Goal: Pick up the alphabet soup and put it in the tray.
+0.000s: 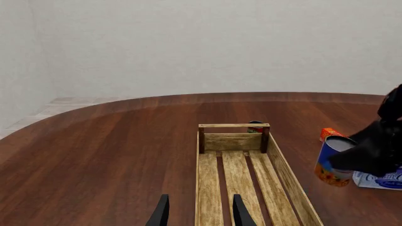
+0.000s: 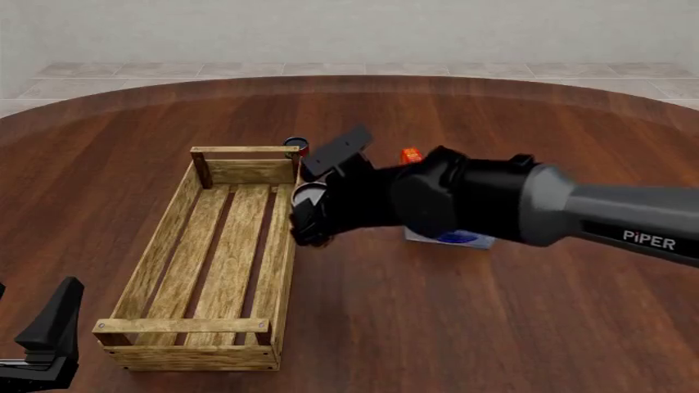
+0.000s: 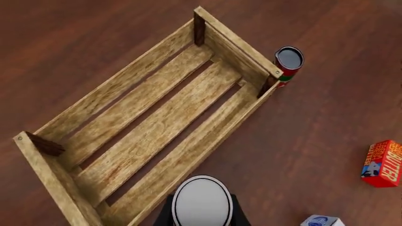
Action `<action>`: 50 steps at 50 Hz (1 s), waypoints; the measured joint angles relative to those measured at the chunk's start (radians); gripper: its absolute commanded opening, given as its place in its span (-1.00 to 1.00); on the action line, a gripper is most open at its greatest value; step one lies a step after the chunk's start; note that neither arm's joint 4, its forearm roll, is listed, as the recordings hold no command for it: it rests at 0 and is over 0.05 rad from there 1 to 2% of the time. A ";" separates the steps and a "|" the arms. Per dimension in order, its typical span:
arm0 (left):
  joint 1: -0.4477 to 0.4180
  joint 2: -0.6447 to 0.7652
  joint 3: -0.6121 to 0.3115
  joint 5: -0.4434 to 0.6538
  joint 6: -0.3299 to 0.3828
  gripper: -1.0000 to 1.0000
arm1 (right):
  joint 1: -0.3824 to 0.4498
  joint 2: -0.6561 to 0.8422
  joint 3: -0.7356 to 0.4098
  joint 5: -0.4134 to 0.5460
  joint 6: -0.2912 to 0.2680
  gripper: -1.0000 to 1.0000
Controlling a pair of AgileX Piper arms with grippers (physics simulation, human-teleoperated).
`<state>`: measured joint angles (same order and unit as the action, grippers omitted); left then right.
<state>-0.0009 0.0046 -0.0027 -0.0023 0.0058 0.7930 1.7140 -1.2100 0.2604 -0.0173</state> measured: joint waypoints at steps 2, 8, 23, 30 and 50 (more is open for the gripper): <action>0.000 0.000 0.000 0.000 0.000 1.00 | 0.004 -0.005 -0.005 0.007 -0.001 -1.00; 0.000 0.000 0.000 0.000 0.000 1.00 | 0.014 -0.017 -0.019 0.028 -0.007 -1.00; 0.000 0.000 0.000 0.000 0.000 1.00 | 0.039 -0.024 -0.069 0.077 -0.017 -1.00; 0.000 0.000 0.000 0.000 0.000 1.00 | 0.052 -0.015 -0.094 0.090 -0.016 -1.00; 0.000 0.000 0.000 0.000 0.000 1.00 | 0.096 0.044 -0.177 0.101 -0.002 -1.00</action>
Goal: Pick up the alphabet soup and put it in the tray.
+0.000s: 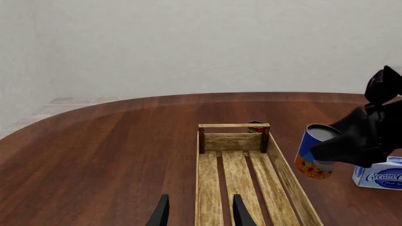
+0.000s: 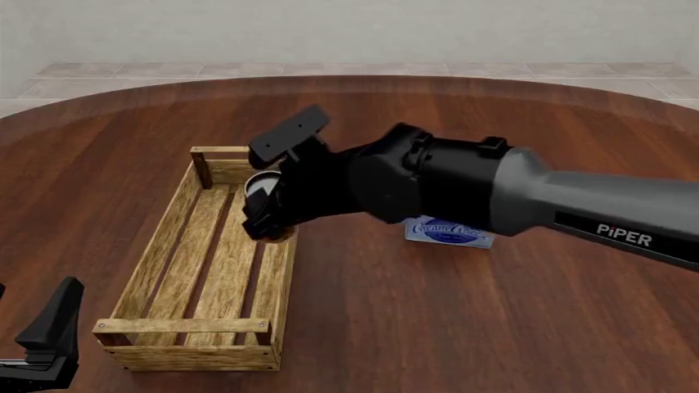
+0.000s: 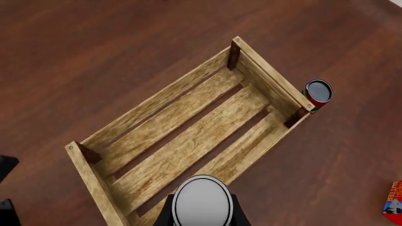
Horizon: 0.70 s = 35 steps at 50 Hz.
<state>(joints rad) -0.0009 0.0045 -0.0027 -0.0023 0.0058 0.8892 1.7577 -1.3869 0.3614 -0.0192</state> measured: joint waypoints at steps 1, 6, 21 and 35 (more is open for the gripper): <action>0.000 0.000 0.000 0.000 0.000 1.00 | 0.002 0.003 -0.004 0.000 0.001 -1.00; 0.000 0.000 0.000 0.000 0.000 1.00 | 0.013 0.023 -0.023 -0.002 0.004 -1.00; 0.000 0.000 0.000 0.000 0.000 1.00 | 0.042 0.087 -0.080 -0.009 0.013 -1.00; 0.000 0.000 0.000 0.000 0.000 1.00 | 0.056 0.146 -0.126 -0.016 0.021 -1.00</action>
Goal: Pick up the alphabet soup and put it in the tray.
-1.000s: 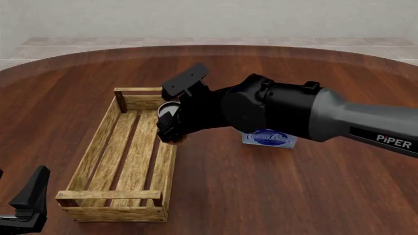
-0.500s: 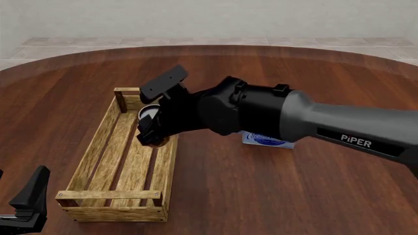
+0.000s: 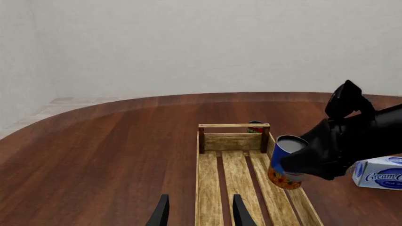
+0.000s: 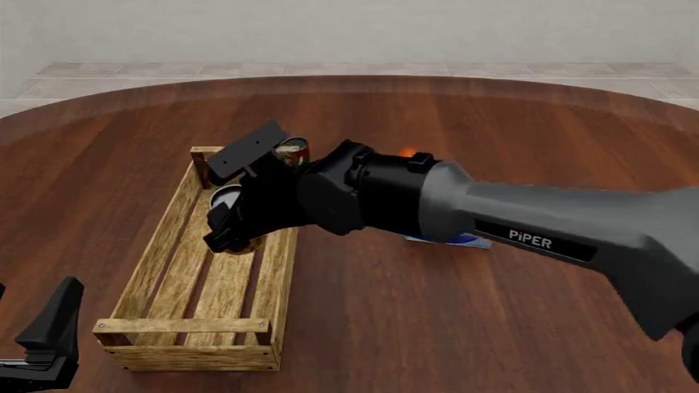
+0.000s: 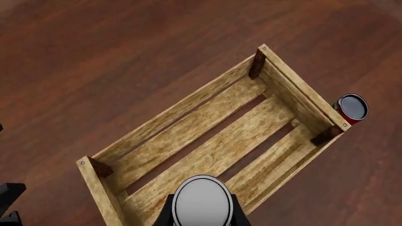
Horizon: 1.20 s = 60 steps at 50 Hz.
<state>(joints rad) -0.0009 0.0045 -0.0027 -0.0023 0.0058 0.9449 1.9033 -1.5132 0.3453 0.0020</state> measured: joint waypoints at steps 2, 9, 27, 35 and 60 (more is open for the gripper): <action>0.000 0.000 0.000 0.000 0.000 1.00 | 0.001 0.010 -0.008 -0.001 0.001 -1.00; 0.000 0.000 0.000 0.000 0.000 1.00 | 0.004 0.042 -0.029 -0.006 0.005 -1.00; 0.000 0.000 0.000 0.000 0.000 1.00 | 0.008 0.114 -0.074 -0.017 0.013 -1.00; 0.000 0.000 0.000 0.000 0.000 1.00 | 0.006 0.142 -0.091 -0.018 0.013 -1.00; 0.000 0.000 0.000 0.000 0.000 1.00 | 0.001 0.204 -0.116 -0.034 0.026 -1.00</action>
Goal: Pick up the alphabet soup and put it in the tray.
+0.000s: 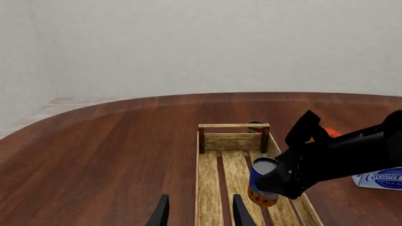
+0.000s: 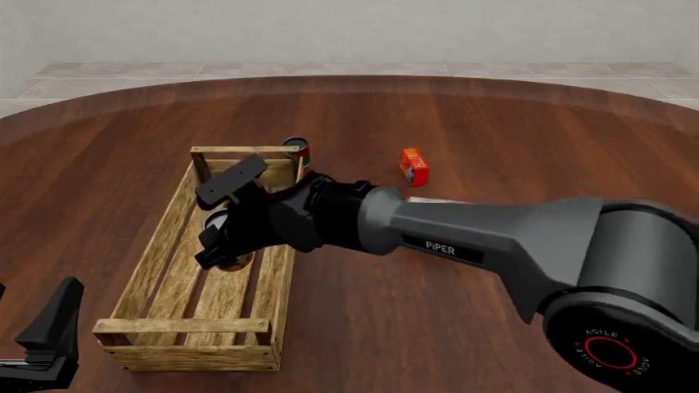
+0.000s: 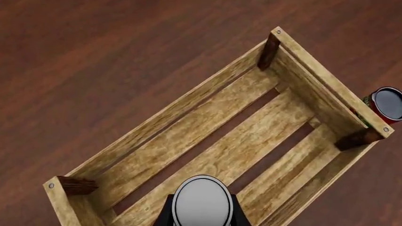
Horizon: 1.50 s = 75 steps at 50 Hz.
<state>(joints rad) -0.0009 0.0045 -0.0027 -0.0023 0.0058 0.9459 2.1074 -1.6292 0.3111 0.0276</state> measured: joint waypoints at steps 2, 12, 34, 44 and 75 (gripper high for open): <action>0.000 0.000 0.000 0.000 0.000 1.00 | -0.001 0.004 -0.001 -0.001 0.001 -1.00; 0.000 0.000 0.000 0.000 0.000 1.00 | -0.006 0.026 -0.007 -0.005 0.005 -1.00; 0.000 0.000 0.000 0.000 0.000 1.00 | -0.013 0.067 -0.023 -0.007 0.013 -1.00; 0.000 0.000 0.000 0.000 0.000 1.00 | -0.015 0.078 -0.027 -0.008 0.015 -1.00; 0.000 0.000 0.000 0.000 0.000 1.00 | -0.021 0.061 -0.029 -0.010 0.025 1.00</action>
<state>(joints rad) -0.0009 0.0045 -0.0027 -0.0023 0.0058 0.9244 2.1687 -1.6579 0.3011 0.0529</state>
